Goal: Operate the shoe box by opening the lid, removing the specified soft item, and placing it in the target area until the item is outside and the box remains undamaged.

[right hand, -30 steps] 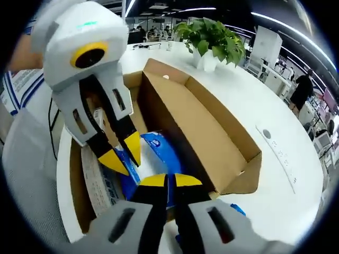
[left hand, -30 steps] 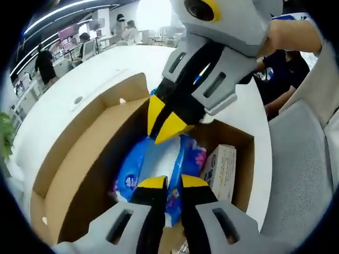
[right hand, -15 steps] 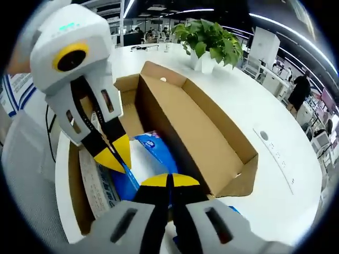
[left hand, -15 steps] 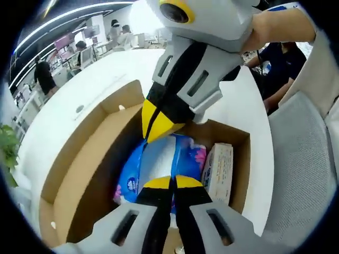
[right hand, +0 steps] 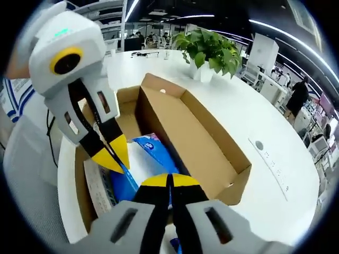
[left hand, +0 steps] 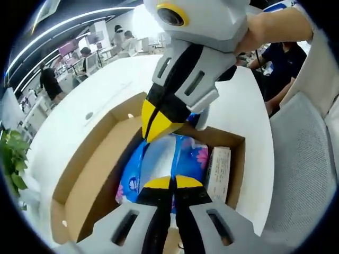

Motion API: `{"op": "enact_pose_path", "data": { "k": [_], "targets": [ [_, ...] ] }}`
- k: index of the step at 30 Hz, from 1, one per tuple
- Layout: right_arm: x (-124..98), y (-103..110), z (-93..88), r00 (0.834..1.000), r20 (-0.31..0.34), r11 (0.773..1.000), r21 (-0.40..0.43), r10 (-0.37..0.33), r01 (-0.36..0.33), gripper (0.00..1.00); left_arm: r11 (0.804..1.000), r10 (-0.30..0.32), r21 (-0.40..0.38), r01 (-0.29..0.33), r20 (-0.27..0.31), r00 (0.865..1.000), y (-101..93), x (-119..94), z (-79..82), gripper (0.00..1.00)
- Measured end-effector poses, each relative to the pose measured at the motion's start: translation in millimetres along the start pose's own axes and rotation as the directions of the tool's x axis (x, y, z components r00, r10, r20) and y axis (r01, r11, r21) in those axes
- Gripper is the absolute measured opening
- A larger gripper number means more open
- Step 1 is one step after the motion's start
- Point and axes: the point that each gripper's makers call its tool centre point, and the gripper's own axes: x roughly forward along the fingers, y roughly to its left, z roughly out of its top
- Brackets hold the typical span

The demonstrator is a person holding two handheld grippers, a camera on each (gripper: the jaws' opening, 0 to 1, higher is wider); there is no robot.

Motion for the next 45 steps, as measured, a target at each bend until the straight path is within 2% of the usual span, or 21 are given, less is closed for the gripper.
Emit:
{"op": "enact_pose_path", "data": {
  "k": [13,25,37,45],
  "targets": [
    [-20.9,-0.5,22.0,0.999,0.051,1.0,-0.019,-0.007,0.008,0.0,0.999,0.024,0.044,-0.024,0.0,1.0,-3.1,-25.4,14.3,0.0],
    [-50.5,0.3,33.0,0.997,0.082,0.999,-0.042,-0.012,0.016,0.0,0.998,0.029,0.064,-0.029,0.011,1.0,-14.5,-42.4,39.2,0.0],
    [-84.3,-8.3,33.8,0.995,0.102,0.999,-0.04,-0.017,0.022,0.0,0.999,0.016,0.037,-0.017,0.022,1.0,-26.3,-47.6,72.2,0.0],
    [-103.9,-14.1,22.6,0.995,0.097,0.999,-0.03,-0.03,0.033,0.0,0.999,-0.01,0.037,0.009,0.029,1.0,-37.2,-38.6,91.3,0.0]
  ]
}}
